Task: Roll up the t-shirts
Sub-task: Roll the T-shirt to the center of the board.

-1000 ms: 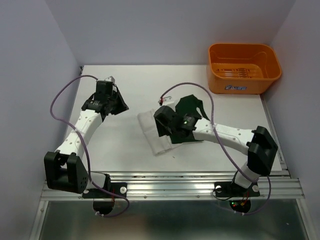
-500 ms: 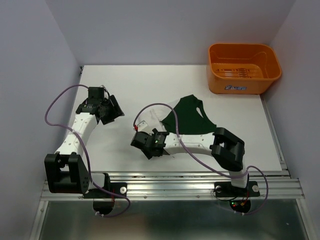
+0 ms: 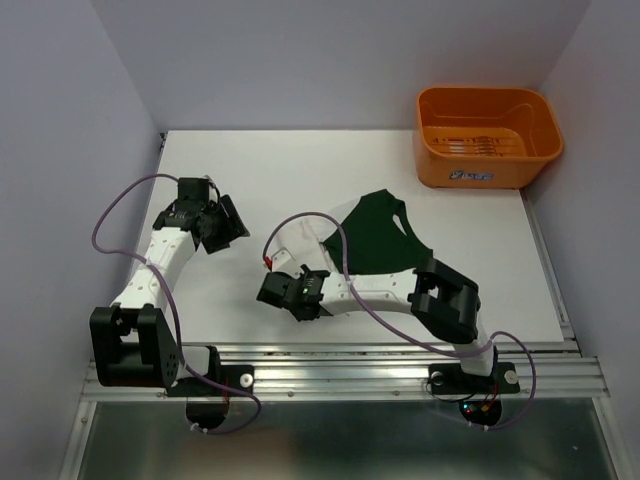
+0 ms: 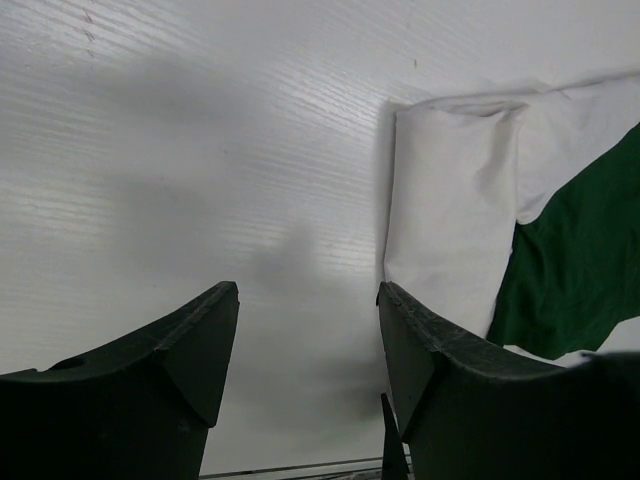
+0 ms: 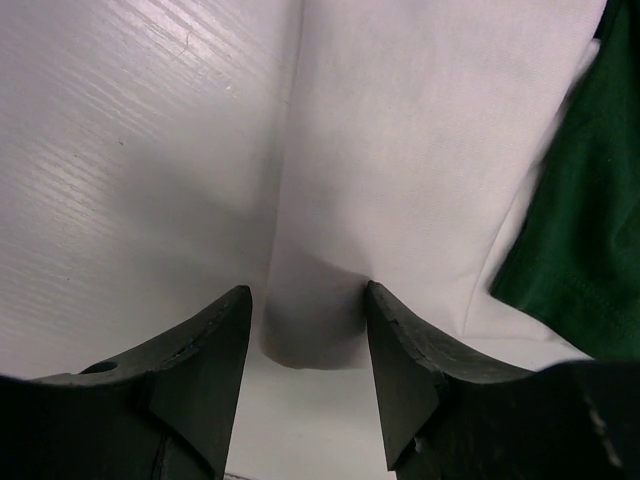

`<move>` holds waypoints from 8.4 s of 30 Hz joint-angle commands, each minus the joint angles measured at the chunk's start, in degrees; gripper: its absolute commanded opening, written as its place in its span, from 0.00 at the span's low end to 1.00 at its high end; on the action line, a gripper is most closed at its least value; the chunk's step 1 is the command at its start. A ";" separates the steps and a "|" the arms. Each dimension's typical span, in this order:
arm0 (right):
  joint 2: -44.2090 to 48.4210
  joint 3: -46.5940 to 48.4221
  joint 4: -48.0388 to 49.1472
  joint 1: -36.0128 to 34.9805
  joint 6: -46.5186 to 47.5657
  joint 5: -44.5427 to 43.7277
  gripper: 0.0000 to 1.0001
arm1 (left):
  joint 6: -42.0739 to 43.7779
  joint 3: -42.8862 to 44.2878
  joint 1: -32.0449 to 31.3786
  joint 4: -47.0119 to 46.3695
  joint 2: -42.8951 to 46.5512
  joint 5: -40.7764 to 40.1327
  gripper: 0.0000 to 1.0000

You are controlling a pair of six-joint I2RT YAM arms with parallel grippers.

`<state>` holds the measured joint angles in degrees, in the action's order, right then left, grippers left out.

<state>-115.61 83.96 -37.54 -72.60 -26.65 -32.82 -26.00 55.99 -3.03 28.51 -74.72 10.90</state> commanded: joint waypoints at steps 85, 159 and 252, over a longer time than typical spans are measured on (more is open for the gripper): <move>8.83 -9.79 8.89 -2.64 -3.23 -9.10 0.80 | -23.66 -4.92 -14.46 -17.62 -11.50 10.02 0.00; 7.67 -12.67 12.75 -2.47 -10.88 -7.62 0.01 | -15.58 -4.66 -8.14 -16.04 -9.75 11.08 0.64; 38.47 -35.10 23.56 24.35 -16.50 30.18 0.10 | -5.38 22.75 -17.54 -16.57 -34.36 16.00 0.00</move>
<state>-71.20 45.25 -14.33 -46.24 -45.56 -1.13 -33.98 74.46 -20.18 10.02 -112.55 26.76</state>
